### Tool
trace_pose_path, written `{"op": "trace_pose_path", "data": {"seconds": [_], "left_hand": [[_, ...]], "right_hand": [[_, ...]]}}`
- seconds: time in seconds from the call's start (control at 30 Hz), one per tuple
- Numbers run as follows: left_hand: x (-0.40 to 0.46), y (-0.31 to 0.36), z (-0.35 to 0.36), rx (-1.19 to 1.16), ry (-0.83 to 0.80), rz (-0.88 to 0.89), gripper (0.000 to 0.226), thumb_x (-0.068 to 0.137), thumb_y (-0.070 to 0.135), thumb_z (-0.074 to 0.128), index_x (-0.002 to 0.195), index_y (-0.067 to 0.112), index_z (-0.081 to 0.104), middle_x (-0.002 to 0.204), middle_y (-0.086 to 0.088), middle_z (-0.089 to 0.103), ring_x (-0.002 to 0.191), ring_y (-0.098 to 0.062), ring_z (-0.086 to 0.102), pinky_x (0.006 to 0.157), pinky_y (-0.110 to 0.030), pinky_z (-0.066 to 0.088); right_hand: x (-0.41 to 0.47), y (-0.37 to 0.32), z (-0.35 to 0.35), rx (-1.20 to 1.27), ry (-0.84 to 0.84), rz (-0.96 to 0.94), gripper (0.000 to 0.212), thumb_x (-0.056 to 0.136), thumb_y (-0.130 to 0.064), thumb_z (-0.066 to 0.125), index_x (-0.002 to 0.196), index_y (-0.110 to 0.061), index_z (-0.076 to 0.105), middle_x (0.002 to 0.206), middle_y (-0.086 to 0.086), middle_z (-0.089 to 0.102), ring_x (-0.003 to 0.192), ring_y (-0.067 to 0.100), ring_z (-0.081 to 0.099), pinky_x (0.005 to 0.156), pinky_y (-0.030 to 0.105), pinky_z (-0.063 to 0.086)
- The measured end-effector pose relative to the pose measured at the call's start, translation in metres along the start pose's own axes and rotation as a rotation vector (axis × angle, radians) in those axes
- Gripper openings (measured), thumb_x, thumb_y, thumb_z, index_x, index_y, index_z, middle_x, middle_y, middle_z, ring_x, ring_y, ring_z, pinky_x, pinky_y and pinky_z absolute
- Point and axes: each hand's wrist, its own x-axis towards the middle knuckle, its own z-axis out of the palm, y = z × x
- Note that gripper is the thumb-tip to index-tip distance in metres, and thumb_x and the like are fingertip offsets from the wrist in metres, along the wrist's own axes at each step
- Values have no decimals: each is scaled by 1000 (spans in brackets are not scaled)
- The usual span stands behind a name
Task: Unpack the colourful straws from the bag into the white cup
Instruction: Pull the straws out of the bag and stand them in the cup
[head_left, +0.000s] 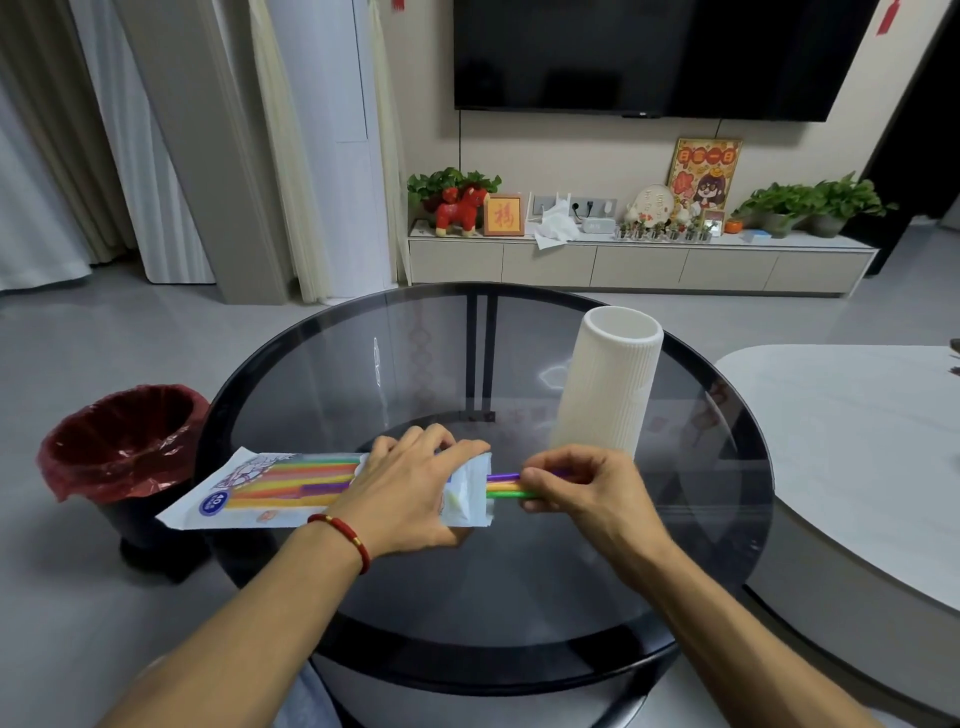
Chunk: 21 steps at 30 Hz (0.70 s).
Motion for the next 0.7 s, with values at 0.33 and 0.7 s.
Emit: {"op": "trace_pose_path", "data": {"seconds": [0.33, 0.7], "left_hand": [[1, 0, -3, 91, -196, -162, 130, 50, 109, 21, 155, 32, 22, 160, 2, 29, 145, -25, 27, 118, -65, 12], [12, 53, 5, -71, 44, 260, 24, 103, 46, 29, 90, 26, 32, 87, 9, 38, 80, -14, 31, 80, -33, 33]], "right_hand": [[-11, -37, -79, 148, 58, -54, 68, 42, -61, 100, 87, -12, 85, 92, 17, 83, 87, 30, 82, 69, 24, 64], [-26, -58, -92, 146, 28, -180, 72, 51, -76, 90, 92, -17, 86, 101, 11, 81, 84, 20, 80, 69, 23, 64]]}}
